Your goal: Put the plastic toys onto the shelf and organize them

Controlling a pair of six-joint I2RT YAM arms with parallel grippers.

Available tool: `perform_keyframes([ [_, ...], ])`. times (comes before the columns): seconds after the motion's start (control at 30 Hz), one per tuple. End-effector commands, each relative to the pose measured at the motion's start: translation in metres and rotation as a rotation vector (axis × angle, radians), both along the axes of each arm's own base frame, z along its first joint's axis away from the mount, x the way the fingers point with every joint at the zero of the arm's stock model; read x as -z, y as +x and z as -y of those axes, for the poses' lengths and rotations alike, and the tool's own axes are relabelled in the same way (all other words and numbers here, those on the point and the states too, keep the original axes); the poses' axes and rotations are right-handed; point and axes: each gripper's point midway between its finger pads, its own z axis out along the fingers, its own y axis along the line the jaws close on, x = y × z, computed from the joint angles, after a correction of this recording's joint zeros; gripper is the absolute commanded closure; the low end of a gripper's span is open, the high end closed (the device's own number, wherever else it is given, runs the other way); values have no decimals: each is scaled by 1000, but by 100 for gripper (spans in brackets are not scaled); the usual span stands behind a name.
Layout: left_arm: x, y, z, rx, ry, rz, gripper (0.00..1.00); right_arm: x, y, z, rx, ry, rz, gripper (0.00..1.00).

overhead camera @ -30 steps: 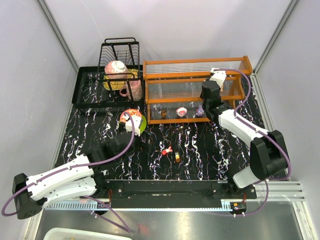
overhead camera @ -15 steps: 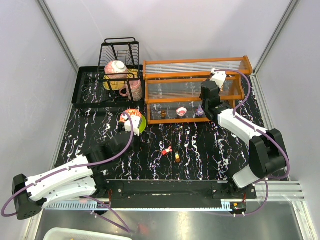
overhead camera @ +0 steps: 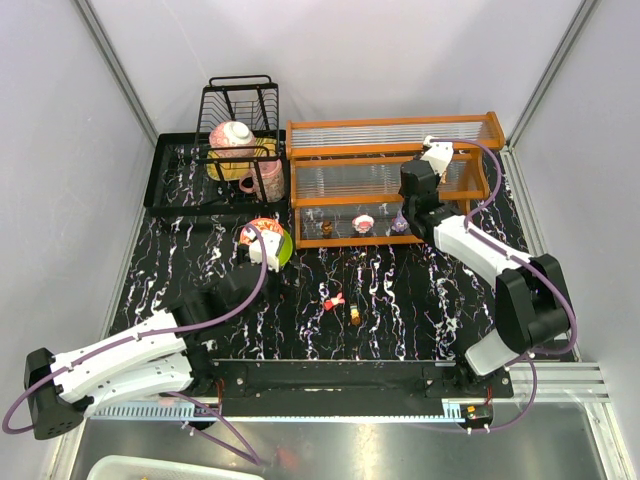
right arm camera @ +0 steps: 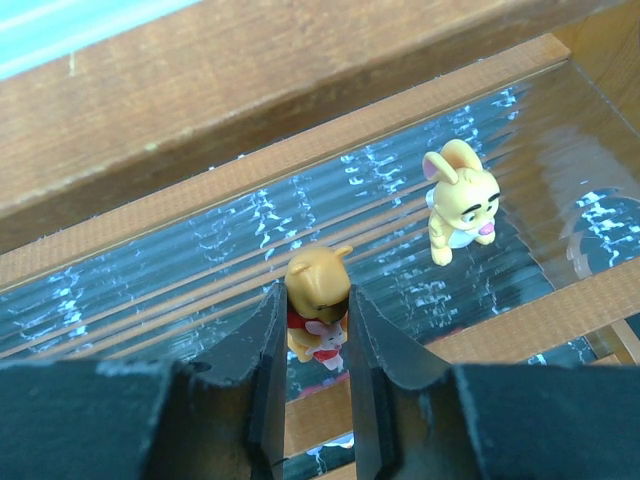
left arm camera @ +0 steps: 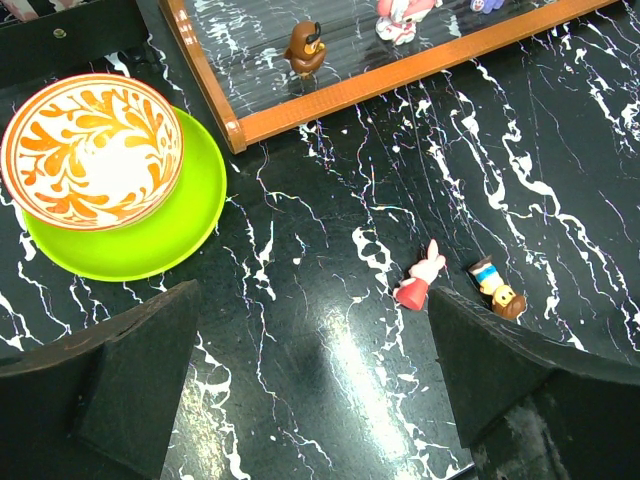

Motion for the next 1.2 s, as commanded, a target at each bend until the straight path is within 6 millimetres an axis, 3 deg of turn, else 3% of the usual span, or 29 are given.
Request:
perform_keyframes([
  [0.0,-11,5,-3,-22,-22,38,1,-14,10,4,48,26,47,100],
  [0.9,-9,5,-3,-23,-19,35,1,5,5,5,45,11,10,100],
  [1.17,-9,5,-3,-22,-22,35,1,-7,3,8,41,-5,46,100],
])
